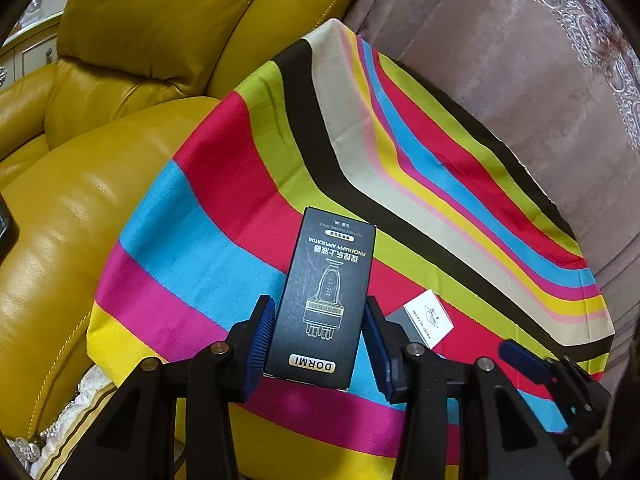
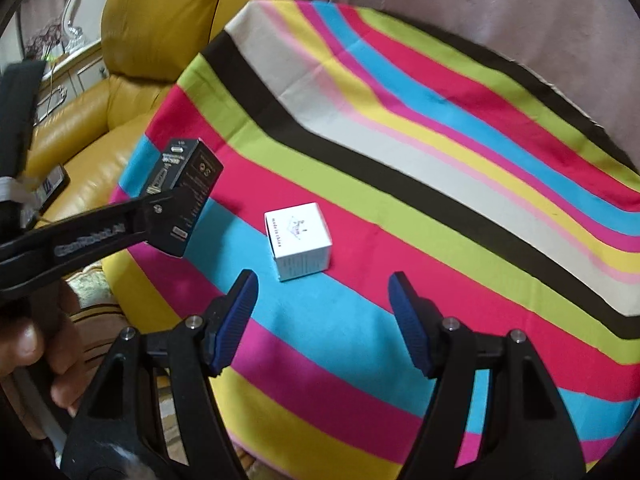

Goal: Organize rigid objects
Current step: 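Grasp the small white cube box with the right gripper while the left gripper holds the black box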

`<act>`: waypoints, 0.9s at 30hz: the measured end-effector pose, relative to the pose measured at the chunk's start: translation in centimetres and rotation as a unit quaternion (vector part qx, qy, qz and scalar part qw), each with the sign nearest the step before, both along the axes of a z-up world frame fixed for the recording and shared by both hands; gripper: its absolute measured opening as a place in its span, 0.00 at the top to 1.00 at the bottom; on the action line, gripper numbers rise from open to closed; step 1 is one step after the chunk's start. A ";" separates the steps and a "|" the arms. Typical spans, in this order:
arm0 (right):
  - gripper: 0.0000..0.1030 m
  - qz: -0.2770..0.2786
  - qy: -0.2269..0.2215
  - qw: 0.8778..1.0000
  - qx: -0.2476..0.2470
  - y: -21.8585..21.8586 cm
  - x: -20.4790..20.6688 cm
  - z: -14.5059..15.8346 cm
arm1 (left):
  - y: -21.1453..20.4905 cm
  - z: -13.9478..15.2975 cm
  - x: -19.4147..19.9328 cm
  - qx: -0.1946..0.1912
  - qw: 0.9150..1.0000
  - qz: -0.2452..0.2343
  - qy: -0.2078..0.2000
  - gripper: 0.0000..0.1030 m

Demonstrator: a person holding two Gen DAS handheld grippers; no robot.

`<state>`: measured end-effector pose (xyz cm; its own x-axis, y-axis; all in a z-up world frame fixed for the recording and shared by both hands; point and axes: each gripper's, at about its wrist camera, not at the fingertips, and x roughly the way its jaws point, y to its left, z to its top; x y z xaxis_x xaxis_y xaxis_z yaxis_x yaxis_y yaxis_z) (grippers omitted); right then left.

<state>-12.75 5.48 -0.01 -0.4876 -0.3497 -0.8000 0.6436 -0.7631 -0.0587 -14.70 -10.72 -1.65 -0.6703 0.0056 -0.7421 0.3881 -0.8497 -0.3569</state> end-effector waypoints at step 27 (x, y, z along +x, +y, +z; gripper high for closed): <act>0.55 0.028 -0.053 0.998 0.003 -2.5 -2.4 -4.0 | 1.8 -0.8 -1.0 -0.037 0.999 -0.023 -0.024 0.56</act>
